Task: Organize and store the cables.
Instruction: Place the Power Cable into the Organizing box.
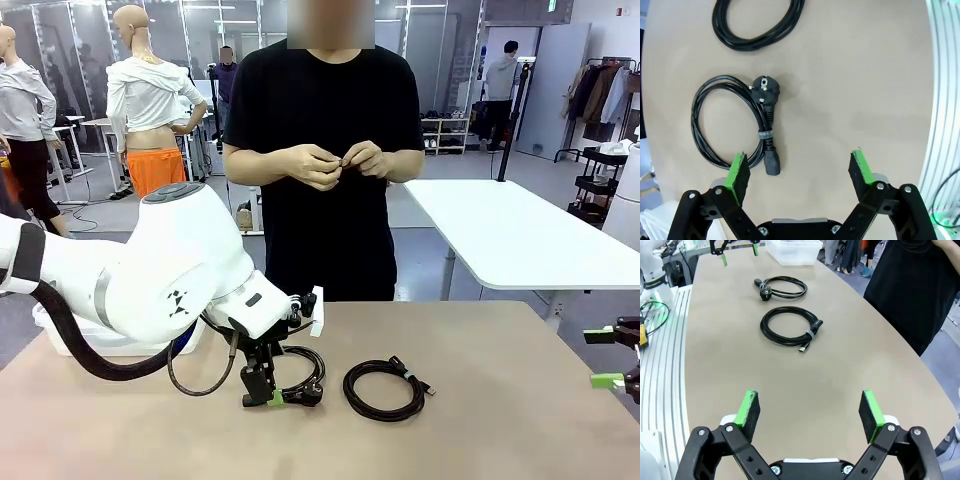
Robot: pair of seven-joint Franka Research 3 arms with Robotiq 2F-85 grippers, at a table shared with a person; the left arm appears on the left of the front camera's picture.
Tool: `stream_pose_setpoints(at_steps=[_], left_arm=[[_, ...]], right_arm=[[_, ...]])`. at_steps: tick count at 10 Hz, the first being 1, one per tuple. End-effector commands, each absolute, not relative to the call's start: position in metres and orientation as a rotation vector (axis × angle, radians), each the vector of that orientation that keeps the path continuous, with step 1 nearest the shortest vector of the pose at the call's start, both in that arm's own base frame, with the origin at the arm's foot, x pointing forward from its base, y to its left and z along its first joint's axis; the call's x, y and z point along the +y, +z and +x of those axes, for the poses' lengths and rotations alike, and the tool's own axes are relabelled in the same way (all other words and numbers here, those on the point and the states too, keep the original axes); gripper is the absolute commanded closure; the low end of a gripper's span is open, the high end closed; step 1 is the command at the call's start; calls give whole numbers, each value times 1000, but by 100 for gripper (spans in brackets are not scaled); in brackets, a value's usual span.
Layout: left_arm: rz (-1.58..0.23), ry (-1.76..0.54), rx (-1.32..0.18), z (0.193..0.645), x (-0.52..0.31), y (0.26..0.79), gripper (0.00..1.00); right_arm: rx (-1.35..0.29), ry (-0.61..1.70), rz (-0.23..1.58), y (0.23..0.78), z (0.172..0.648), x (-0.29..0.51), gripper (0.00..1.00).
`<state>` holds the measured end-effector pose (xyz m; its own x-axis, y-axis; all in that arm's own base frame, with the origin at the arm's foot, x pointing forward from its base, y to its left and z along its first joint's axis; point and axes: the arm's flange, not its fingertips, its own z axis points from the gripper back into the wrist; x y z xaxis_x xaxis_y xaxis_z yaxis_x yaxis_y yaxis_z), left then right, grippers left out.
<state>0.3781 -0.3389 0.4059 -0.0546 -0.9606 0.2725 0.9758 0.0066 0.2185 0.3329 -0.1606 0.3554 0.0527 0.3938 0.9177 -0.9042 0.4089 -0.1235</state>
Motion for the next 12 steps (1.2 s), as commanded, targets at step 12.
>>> stream_pose_setpoints(at_steps=[12], left_arm=[[205,-1471,-140,435,-391,355,0]], right_arm=[[-1119,1081,570,363,334,-159,0]])
